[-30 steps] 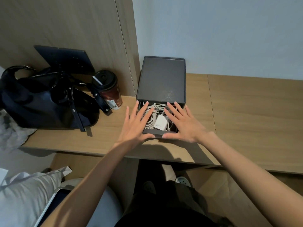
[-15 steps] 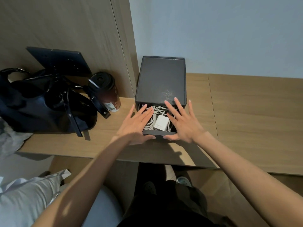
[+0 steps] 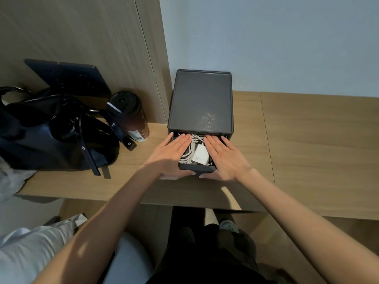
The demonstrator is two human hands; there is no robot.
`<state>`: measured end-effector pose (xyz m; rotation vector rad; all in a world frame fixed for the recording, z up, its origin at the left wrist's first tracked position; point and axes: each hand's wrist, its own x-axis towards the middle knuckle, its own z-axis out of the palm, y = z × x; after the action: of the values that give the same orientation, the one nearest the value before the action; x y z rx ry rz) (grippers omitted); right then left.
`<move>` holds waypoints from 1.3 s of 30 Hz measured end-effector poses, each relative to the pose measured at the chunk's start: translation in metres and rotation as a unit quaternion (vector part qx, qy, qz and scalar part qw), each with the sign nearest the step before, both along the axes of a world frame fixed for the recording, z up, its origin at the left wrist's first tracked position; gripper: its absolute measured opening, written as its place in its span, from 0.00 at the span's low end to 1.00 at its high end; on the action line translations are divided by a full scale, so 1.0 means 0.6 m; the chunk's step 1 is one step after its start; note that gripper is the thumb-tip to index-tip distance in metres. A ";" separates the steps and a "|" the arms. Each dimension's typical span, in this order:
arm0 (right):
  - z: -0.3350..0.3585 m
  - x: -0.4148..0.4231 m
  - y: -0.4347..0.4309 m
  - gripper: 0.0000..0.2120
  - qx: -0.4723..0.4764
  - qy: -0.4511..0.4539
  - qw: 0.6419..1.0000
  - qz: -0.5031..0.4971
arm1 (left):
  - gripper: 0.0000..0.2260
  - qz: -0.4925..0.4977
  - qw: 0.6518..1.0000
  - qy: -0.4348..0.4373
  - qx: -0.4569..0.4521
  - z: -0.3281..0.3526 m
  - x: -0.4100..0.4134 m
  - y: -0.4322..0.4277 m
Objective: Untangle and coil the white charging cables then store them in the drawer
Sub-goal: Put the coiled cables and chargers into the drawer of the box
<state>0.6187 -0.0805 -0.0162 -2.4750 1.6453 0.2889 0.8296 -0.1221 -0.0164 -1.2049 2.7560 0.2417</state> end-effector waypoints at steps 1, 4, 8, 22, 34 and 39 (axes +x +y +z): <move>0.002 -0.001 0.000 0.51 -0.008 -0.013 1.000 0.005 | 0.46 -0.003 1.000 0.016 -0.010 0.001 -0.001 0.000; 0.012 -0.006 0.003 0.46 -0.061 -0.048 0.996 0.031 | 0.42 -0.023 0.993 0.095 -0.066 0.006 -0.001 0.000; 0.009 -0.012 0.000 0.53 -0.087 -0.065 0.994 0.020 | 0.49 0.015 0.994 0.088 -0.060 0.013 0.000 0.000; -0.012 -0.015 -0.061 0.28 -0.193 -0.123 0.968 -0.102 | 0.31 0.104 0.992 0.066 0.018 0.020 -0.052 -0.086; -0.014 -0.035 -0.074 0.19 -0.207 -0.189 0.955 -0.092 | 0.26 0.087 0.977 0.179 -0.076 -0.009 -0.052 -0.090; -0.007 -0.021 -0.050 0.20 -0.183 -0.188 0.957 -0.124 | 0.27 0.123 0.987 0.100 -0.014 0.004 -0.067 -0.080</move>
<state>0.6059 -0.1103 -0.0206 -2.3164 1.9362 -0.5315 0.7896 -0.1701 -0.0141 -1.6135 2.7772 0.3662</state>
